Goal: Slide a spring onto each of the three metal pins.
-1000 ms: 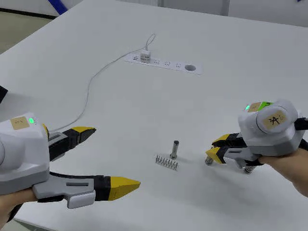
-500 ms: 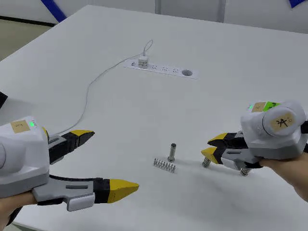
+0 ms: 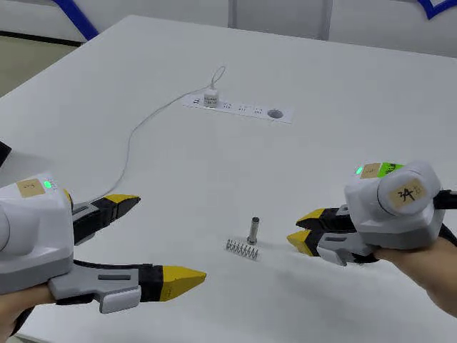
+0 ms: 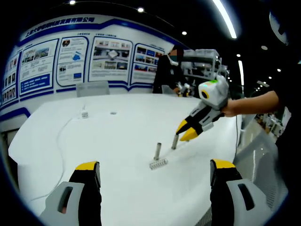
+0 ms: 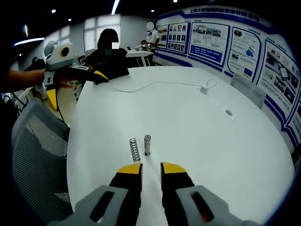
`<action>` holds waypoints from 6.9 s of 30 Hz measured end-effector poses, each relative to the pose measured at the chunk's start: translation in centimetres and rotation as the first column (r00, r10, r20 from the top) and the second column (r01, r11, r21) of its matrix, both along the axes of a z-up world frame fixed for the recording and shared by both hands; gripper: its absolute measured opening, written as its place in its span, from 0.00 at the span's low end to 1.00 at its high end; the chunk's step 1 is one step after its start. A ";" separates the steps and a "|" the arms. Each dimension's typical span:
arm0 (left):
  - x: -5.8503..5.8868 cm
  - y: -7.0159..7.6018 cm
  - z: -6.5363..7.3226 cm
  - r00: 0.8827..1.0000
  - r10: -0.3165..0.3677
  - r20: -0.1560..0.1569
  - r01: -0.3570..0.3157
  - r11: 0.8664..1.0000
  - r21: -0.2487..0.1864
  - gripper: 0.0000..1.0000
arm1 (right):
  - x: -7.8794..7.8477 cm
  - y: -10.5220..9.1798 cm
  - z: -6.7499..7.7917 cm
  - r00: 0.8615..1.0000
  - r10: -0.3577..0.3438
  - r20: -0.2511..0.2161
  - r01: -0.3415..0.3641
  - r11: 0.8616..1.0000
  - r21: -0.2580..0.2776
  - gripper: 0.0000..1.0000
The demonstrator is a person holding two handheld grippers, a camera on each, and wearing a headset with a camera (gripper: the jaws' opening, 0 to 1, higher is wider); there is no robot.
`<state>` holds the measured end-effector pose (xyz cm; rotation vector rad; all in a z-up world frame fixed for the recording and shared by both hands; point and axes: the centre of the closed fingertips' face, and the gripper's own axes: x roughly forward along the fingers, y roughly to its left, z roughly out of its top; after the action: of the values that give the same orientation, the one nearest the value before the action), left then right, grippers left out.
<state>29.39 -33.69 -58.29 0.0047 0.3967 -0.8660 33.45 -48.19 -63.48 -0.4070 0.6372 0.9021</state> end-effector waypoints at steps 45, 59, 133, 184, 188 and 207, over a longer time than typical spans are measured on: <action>-0.3 1.2 -1.0 0.999 0.021 -0.030 -0.021 1.000 0.011 0.97 | -0.3 5.4 -7.1 0.991 0.050 -0.122 -0.059 0.995 -0.075 0.15; -0.6 0.7 -0.8 1.000 -0.011 -0.027 0.011 1.000 0.022 0.95 | -1.5 5.0 -6.6 0.987 0.113 -0.113 -0.125 0.987 -0.104 0.11; -3.1 -10.8 1.8 0.868 -0.466 0.172 0.445 0.883 0.151 0.11 | -7.4 4.0 6.7 0.836 0.522 0.169 -0.498 0.851 -0.167 0.11; -3.6 -11.4 2.2 0.843 -0.500 0.200 0.465 0.863 0.198 0.10 | -8.1 6.1 11.1 0.901 0.423 0.090 -0.431 0.855 0.288 0.11; -3.6 -11.3 2.1 0.844 -0.499 0.198 0.462 0.863 0.203 0.10 | -8.2 6.5 11.1 0.904 0.420 0.086 -0.425 0.853 0.303 0.12; -2.8 -10.1 1.9 0.890 -0.422 0.170 0.397 0.903 0.167 0.15 | -7.5 7.2 11.3 0.920 0.379 0.097 -0.390 0.869 0.306 0.11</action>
<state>26.64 -43.77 -56.38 0.3041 0.2608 -1.2460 25.92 -41.00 -52.18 -0.2570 0.3693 1.3561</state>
